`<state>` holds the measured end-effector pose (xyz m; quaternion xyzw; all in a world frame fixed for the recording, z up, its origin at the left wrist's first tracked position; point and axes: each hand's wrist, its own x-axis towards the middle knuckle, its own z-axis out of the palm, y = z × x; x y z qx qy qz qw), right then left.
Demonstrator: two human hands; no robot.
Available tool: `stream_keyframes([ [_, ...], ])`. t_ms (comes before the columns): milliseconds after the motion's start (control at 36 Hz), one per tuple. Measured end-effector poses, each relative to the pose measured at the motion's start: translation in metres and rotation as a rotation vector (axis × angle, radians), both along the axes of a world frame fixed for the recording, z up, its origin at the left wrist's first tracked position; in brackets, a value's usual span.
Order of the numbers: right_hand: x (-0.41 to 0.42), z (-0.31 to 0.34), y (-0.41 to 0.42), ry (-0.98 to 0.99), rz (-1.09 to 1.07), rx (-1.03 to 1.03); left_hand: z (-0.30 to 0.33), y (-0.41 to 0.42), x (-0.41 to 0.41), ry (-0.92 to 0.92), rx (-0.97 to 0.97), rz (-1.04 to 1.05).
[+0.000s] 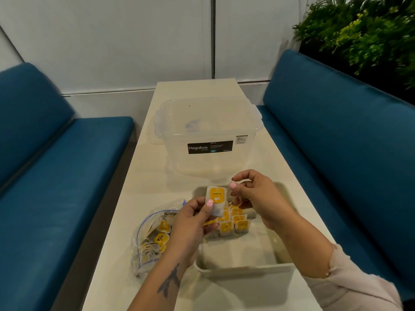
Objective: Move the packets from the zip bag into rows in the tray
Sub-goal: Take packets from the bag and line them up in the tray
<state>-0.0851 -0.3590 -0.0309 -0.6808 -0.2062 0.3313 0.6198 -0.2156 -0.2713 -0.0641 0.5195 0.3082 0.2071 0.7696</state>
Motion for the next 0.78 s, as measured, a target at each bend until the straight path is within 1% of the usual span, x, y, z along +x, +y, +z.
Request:
stream_keyframes([
  [111,-0.005,-0.004,-0.001,0.172,0.036,-0.012,0.001,-0.001,0.001,-0.035,-0.016,0.005],
  [250,-0.012,-0.006,-0.001,0.283,0.053,0.013,0.002,-0.004,-0.001,0.004,0.085,-0.082],
  [306,-0.012,-0.005,-0.002,0.286,0.055,0.009,0.002,-0.003,-0.002,0.023,0.124,-0.075],
  [361,-0.012,-0.005,-0.003,0.27,0.066,-0.018,0.001,-0.001,-0.001,0.032,0.14,-0.026],
  [472,-0.015,-0.007,-0.006,0.265,0.118,-0.057,-0.001,0.003,0.0,-0.002,0.098,0.061],
  [556,-0.018,-0.006,-0.006,0.282,0.154,-0.048,0.0,0.004,0.001,-0.019,0.053,0.004],
  [639,-0.018,-0.004,-0.006,0.238,0.171,-0.084,0.002,0.005,0.0,-0.042,0.036,-0.042],
  [778,-0.016,-0.002,-0.005,0.173,0.208,-0.169,0.004,0.004,0.001,-0.082,0.037,-0.04],
])
